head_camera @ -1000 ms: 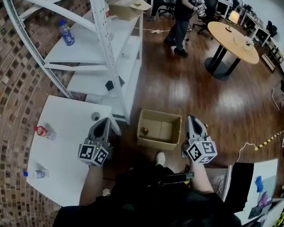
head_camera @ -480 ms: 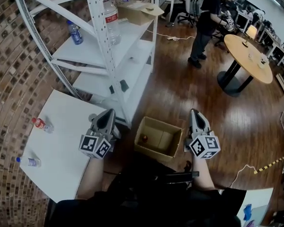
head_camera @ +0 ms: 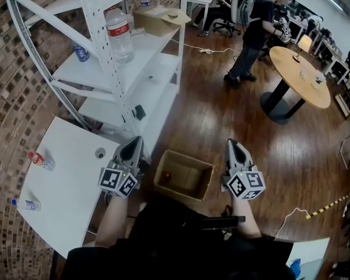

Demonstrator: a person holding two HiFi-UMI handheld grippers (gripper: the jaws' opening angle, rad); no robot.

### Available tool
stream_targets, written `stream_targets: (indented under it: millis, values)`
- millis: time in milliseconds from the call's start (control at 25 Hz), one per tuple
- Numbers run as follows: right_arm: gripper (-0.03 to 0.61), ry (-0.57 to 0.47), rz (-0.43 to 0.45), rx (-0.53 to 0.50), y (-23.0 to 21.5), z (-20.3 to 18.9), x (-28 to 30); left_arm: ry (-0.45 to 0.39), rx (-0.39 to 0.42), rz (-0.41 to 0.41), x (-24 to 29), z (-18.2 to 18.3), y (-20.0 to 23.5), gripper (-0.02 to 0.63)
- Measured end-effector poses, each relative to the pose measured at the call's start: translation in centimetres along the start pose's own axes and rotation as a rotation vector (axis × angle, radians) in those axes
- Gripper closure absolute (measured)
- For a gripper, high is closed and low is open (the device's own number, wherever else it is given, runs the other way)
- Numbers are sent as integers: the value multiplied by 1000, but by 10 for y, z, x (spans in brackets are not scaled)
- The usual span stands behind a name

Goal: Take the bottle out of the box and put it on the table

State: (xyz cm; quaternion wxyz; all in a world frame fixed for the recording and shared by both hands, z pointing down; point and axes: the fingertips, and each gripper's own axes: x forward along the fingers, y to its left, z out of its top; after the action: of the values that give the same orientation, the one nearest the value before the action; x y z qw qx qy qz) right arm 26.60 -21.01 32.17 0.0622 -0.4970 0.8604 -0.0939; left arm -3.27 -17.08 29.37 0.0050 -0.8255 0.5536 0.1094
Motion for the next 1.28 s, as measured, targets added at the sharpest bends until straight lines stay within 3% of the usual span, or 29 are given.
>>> stream_targets:
  millis: [160,600,1280]
  values:
    - [574,-13,-38,4,-6,3,1,27,22,-44,16,-4,-1,609]
    - [574,43,-95,20,9,-23,13,114,-22,-114,33,-30,17,609]
    - [574,330,-92,98,30,-147,30,343,-118,-113,15,-131,44,609]
